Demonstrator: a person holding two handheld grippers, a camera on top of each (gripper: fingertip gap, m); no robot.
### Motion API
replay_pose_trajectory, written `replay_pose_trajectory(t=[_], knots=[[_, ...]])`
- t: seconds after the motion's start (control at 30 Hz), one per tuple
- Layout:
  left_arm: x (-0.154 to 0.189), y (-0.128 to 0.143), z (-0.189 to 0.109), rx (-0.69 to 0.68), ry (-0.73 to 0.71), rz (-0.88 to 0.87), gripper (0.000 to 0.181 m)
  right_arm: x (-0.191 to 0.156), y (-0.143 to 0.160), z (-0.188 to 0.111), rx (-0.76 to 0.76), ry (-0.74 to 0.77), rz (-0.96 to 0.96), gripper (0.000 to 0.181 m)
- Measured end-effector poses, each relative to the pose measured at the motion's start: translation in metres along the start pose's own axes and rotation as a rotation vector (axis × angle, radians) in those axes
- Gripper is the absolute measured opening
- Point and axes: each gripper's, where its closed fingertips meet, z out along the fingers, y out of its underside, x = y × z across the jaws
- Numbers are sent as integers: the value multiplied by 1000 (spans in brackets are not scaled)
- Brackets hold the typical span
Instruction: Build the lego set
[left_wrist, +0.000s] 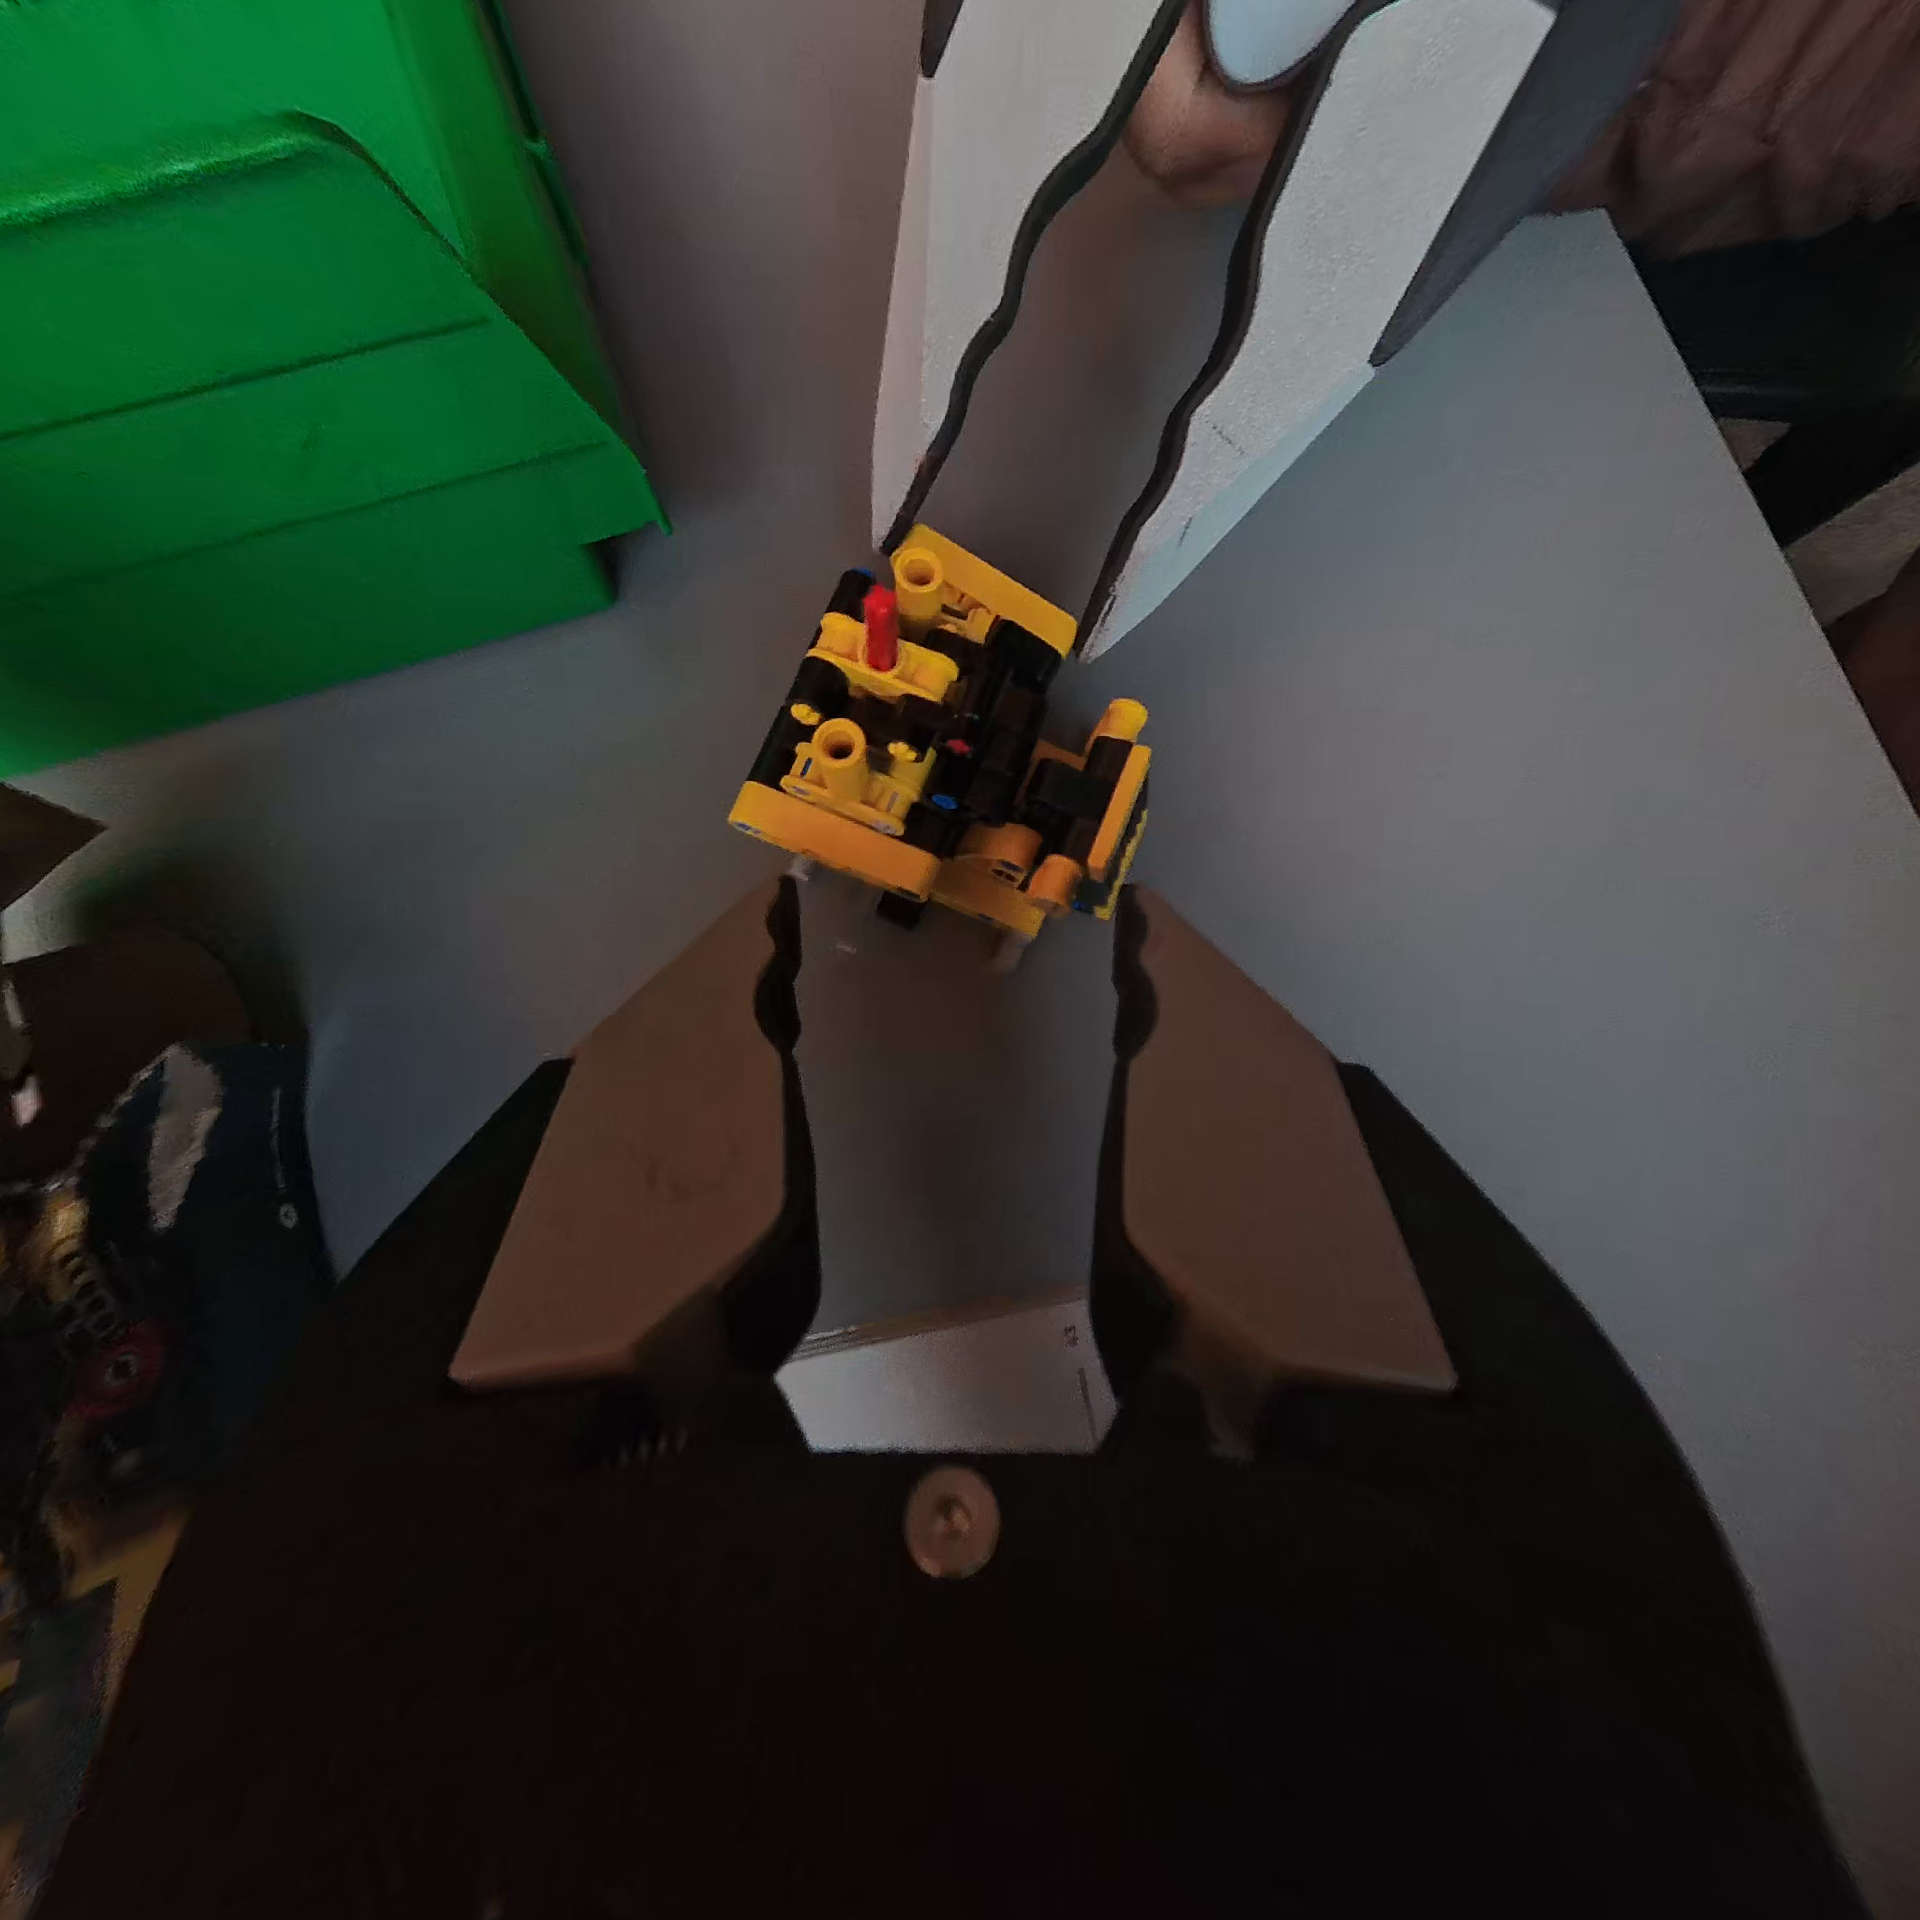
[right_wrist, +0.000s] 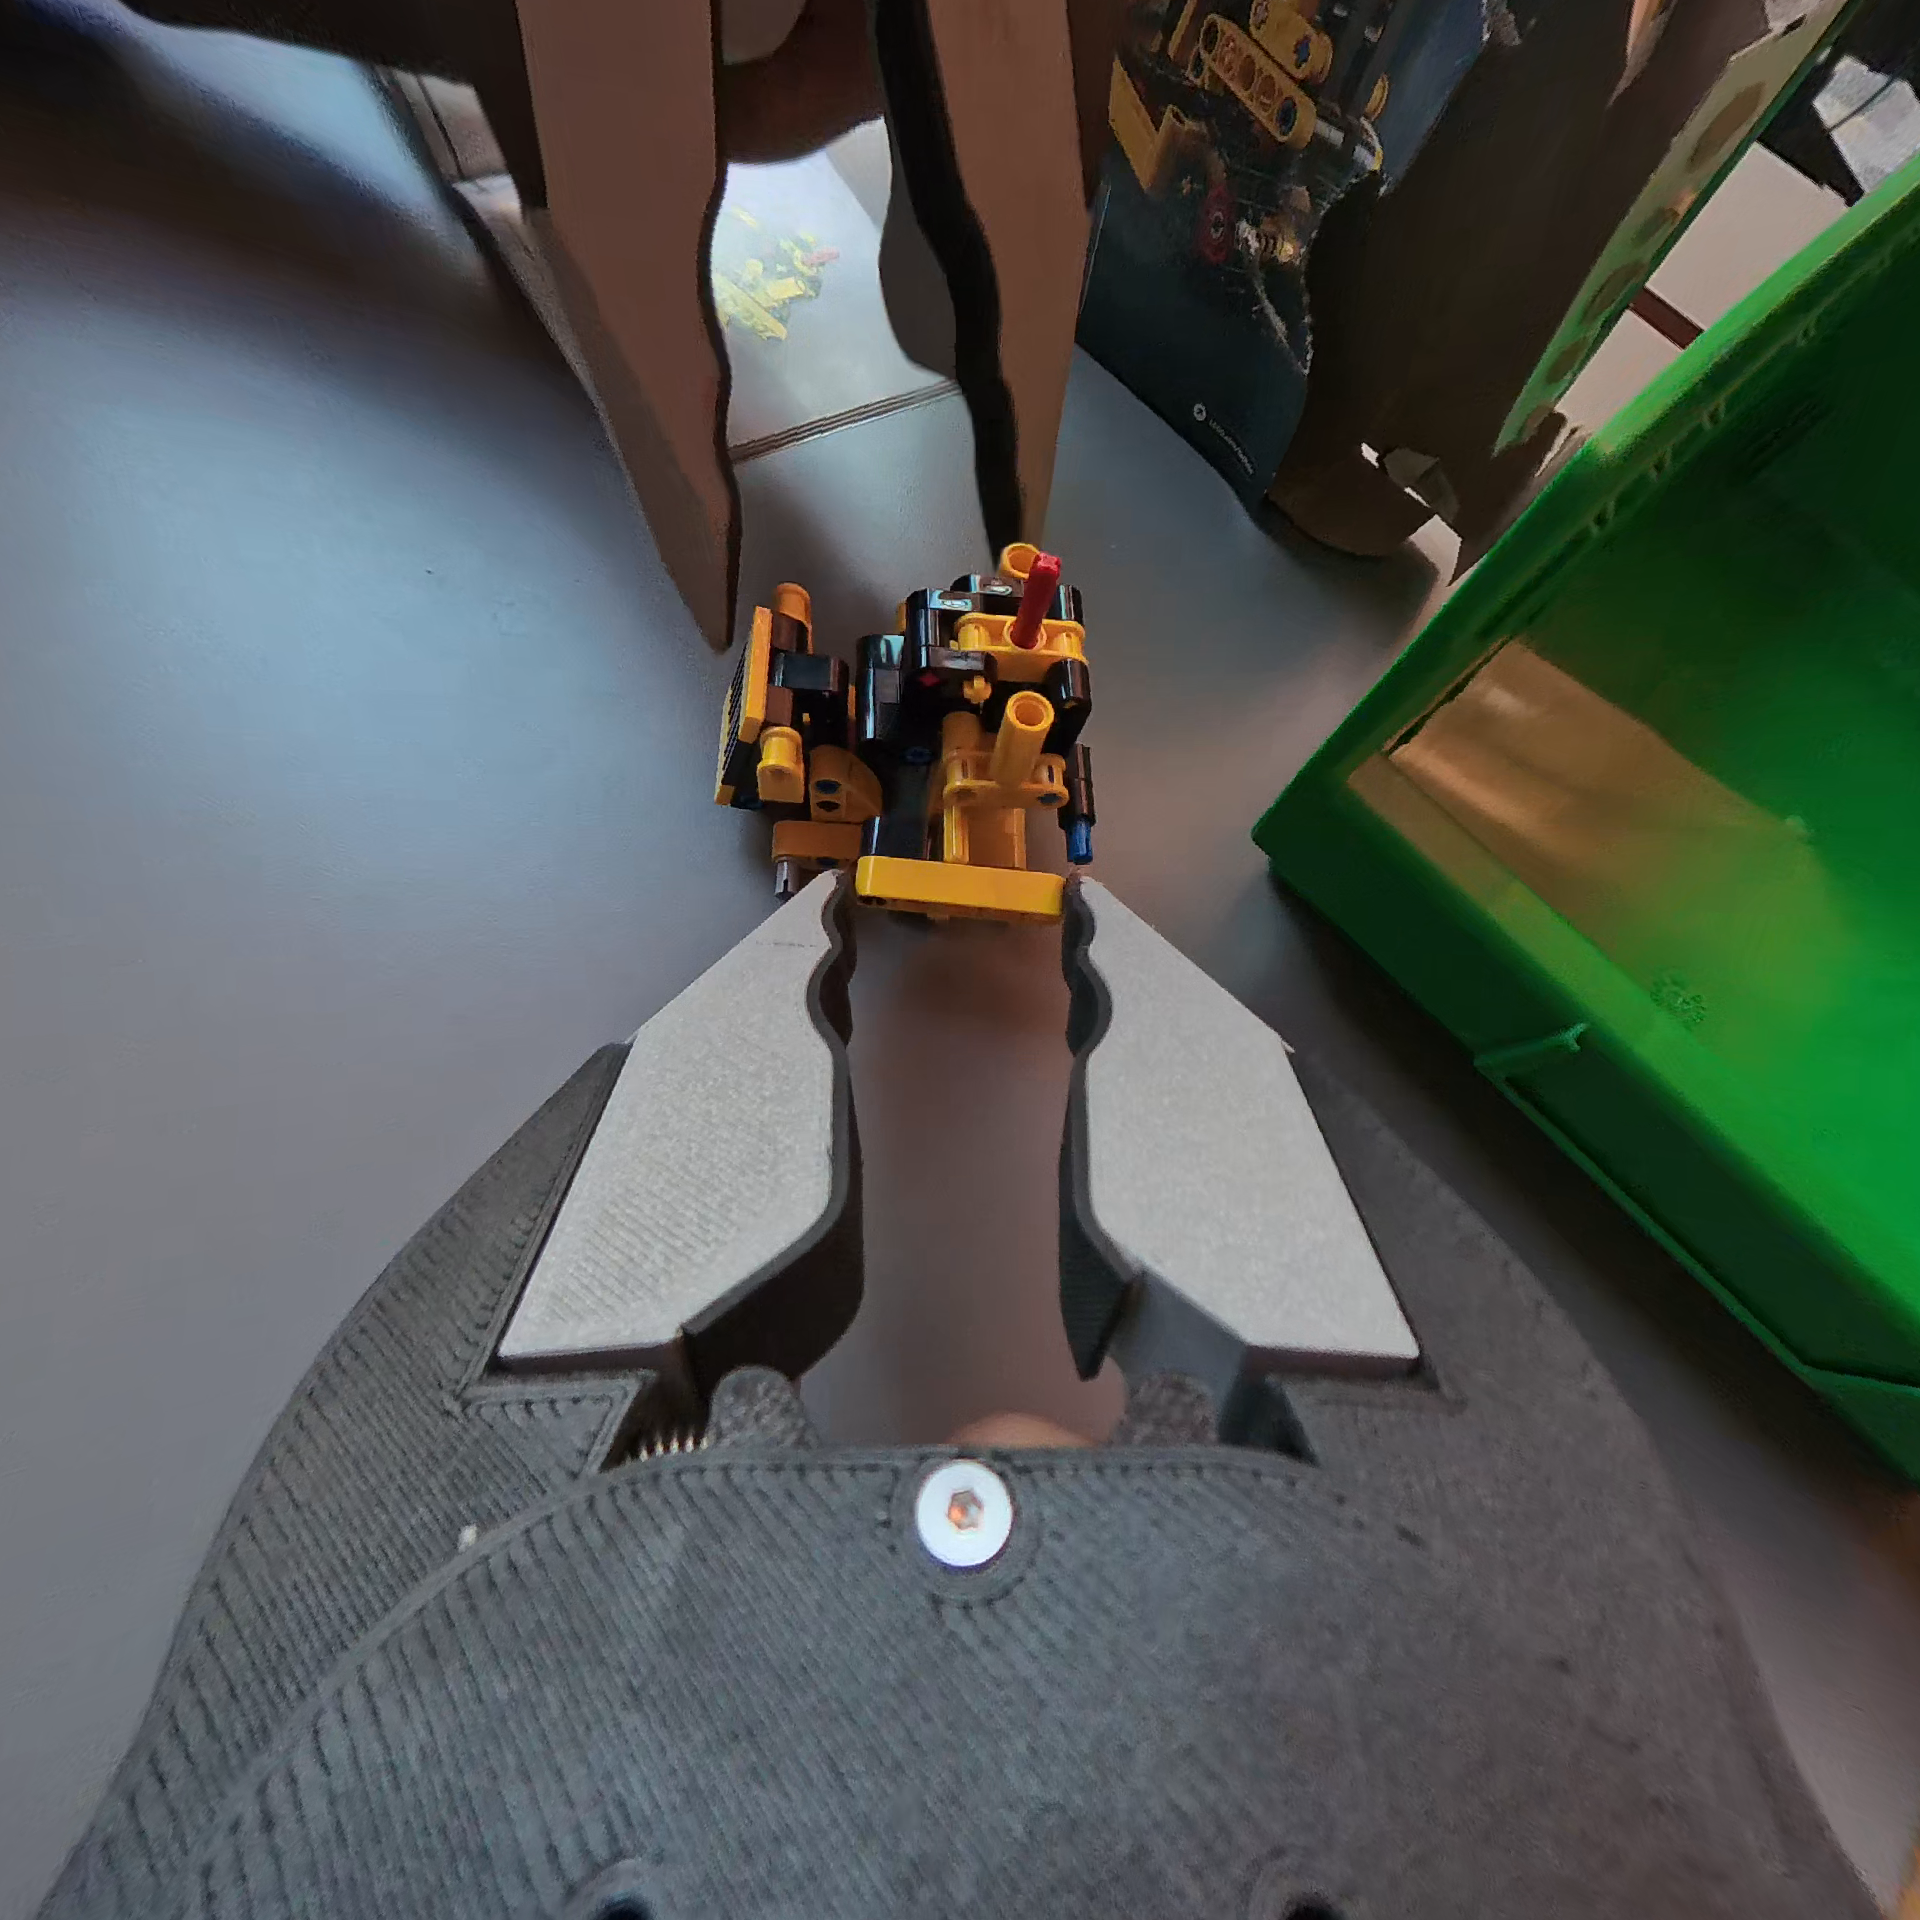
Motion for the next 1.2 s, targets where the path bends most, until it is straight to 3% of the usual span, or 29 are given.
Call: replay_pose_trajectory(t=[0.4,0.53,1.2], knots=[[-33,-28,-90,199,-155,-91,49,-2,0,-1,22,1,-11,37],[-27,-35,-84,248,-73,-154,47,-7,2,1,26,-17,-18,37],[-30,-27,-70,190,-82,-186,46,-3,-3,-5,82,8,-22,37]])
